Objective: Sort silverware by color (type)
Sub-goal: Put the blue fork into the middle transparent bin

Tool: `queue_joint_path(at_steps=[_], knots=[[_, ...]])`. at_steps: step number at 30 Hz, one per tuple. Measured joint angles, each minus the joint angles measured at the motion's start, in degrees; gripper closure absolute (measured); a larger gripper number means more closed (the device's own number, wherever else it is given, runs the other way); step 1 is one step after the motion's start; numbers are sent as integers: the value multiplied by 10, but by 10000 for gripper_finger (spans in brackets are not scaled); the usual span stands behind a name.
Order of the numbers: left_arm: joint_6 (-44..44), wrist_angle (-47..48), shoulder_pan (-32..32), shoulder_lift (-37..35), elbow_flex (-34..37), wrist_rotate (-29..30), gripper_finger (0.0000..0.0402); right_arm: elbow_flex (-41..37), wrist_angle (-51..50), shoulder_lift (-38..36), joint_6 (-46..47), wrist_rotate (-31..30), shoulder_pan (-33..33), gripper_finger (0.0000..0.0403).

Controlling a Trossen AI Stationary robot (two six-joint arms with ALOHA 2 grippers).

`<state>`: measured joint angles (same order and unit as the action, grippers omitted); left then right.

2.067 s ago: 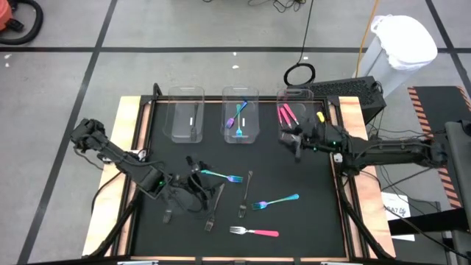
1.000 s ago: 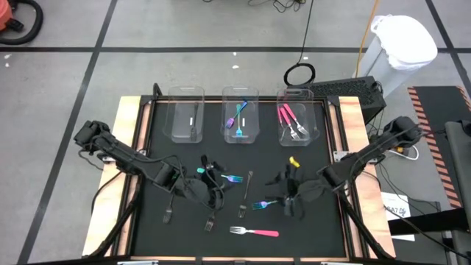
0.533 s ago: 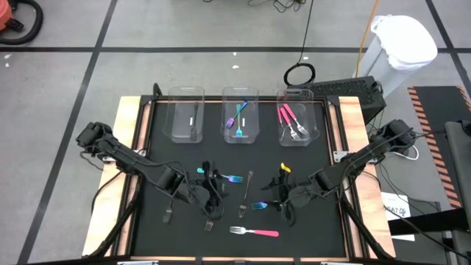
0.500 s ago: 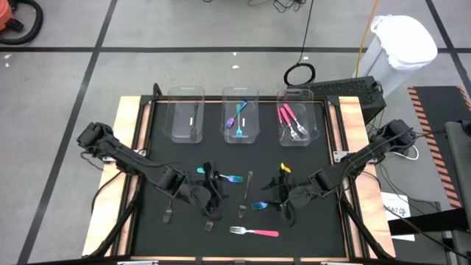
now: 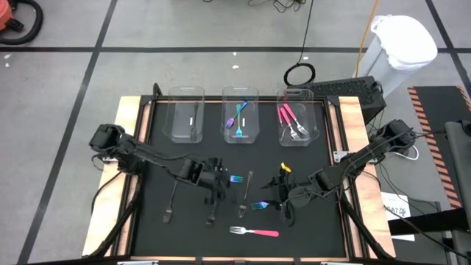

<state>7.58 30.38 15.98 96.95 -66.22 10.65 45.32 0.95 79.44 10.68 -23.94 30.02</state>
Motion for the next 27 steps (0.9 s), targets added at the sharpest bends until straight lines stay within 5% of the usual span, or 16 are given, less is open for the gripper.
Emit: queue_joint_path(at_steps=[17,27], knots=[[-23,1,-69,99,0,-38,150,-1,-6,0,6,2,1,190],[-21,1,-82,107,0,-39,223,-1,-6,0,6,2,1,190]])
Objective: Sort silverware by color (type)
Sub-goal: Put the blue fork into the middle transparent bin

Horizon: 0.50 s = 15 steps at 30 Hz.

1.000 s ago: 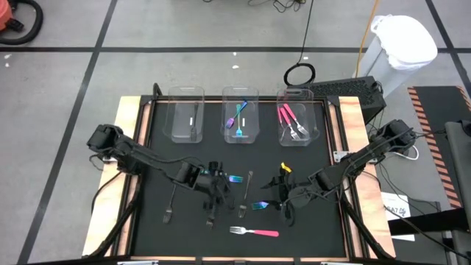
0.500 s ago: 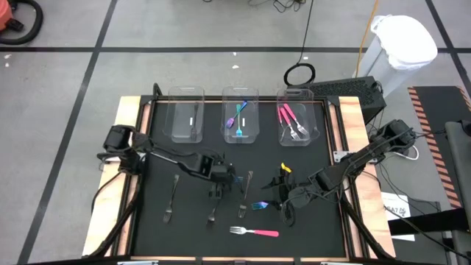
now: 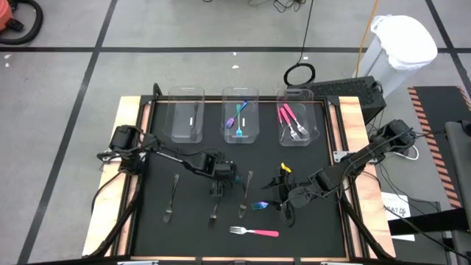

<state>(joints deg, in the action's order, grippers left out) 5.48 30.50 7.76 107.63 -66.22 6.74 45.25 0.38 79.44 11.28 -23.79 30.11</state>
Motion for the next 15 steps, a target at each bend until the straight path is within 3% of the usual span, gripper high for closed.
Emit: queue_joint_path(at_steps=[15], knots=[[-3,0,-16,-2,0,-35,291,0,0,0,-1,0,0,190]])
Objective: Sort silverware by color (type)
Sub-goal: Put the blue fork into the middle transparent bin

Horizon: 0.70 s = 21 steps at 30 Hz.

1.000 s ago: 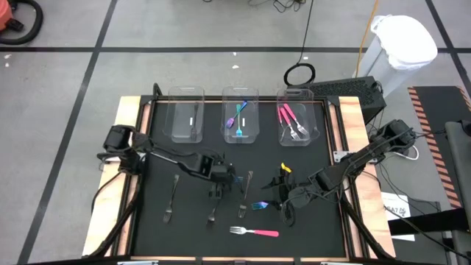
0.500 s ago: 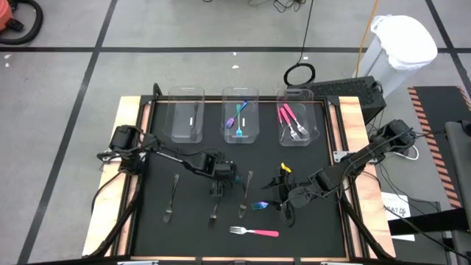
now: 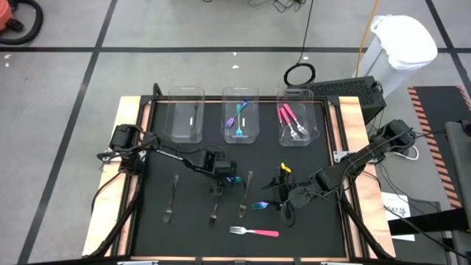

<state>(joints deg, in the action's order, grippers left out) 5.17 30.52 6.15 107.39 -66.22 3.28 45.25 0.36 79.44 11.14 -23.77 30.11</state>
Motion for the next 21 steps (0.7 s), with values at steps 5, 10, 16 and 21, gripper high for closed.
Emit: queue_joint_path(at_steps=[5,10,16,21], knots=[[-2,0,-9,0,0,2,300,0,0,0,1,0,0,190],[-11,0,-15,6,-1,2,310,0,0,0,1,0,0,190],[-14,2,-16,25,-4,2,314,0,0,0,2,1,0,190],[-16,2,-15,28,-3,9,324,0,0,0,2,1,0,190]])
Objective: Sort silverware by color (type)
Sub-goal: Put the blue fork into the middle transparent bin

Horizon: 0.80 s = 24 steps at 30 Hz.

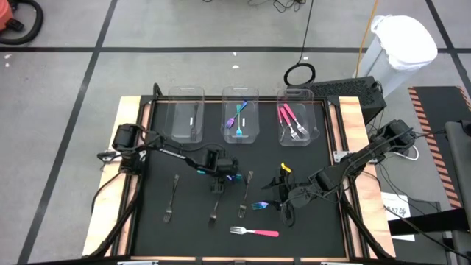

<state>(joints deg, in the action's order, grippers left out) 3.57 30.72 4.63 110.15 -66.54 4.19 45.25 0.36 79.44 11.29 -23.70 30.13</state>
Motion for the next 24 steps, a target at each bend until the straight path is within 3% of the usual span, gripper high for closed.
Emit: queue_joint_path(at_steps=[6,13,18,24], knots=[[-15,1,5,1,1,4,390,0,2,0,0,0,0,190],[-24,1,15,-6,0,27,392,0,13,0,0,-1,0,190],[-32,38,32,-17,-14,93,393,0,18,0,18,-6,-1,190],[-60,61,62,-21,-36,172,394,0,13,0,95,-99,-5,190]])
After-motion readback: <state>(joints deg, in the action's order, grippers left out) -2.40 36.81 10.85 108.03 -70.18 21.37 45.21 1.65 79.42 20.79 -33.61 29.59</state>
